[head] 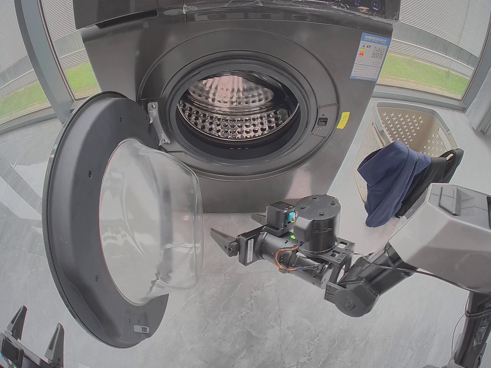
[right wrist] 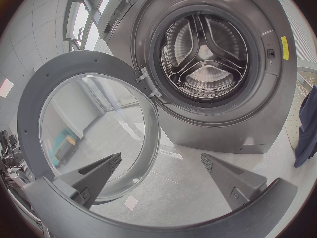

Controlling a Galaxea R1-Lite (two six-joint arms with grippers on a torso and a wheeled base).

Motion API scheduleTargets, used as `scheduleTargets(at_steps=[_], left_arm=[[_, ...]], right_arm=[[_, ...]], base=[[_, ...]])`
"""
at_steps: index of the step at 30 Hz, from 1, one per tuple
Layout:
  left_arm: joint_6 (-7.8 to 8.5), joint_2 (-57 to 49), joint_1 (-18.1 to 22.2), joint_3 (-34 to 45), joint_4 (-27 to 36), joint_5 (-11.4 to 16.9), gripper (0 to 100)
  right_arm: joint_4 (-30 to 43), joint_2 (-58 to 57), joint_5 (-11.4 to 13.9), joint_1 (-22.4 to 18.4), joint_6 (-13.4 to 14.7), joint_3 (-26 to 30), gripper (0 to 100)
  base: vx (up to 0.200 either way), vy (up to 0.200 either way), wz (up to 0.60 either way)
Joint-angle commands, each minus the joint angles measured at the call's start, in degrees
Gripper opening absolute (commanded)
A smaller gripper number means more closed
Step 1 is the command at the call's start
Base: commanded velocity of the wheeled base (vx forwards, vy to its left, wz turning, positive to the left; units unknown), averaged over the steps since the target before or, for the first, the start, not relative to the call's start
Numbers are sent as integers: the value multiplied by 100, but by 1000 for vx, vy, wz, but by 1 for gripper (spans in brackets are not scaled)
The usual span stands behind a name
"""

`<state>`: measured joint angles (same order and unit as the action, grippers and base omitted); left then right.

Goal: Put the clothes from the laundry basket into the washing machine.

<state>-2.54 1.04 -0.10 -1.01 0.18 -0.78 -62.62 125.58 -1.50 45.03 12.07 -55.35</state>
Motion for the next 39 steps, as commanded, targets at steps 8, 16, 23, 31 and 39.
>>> scheduleTargets(at_steps=[8,16,23,31,39], left_arm=[[-1,-77,1,84,-1,-1,100],[-1,-77,1,84,-1,-1,100],[-1,-77,1,84,-1,-1,100],[-1,-77,1,84,-1,-1,100],[-1,-77,1,84,-1,-1,100]], right_arm=[[-321,688,-26,401,24,-706,100],[-321,591,-43,357,50,-794,100],[-119,635,-8,296,15,-1119,100],[119,925,-8,366,24,-1523,100],[40,1408,-52,621,32,-2165,100]], base=[[0,0,0],[0,0,0],[0,0,0],[0,0,0],[0,0,0]])
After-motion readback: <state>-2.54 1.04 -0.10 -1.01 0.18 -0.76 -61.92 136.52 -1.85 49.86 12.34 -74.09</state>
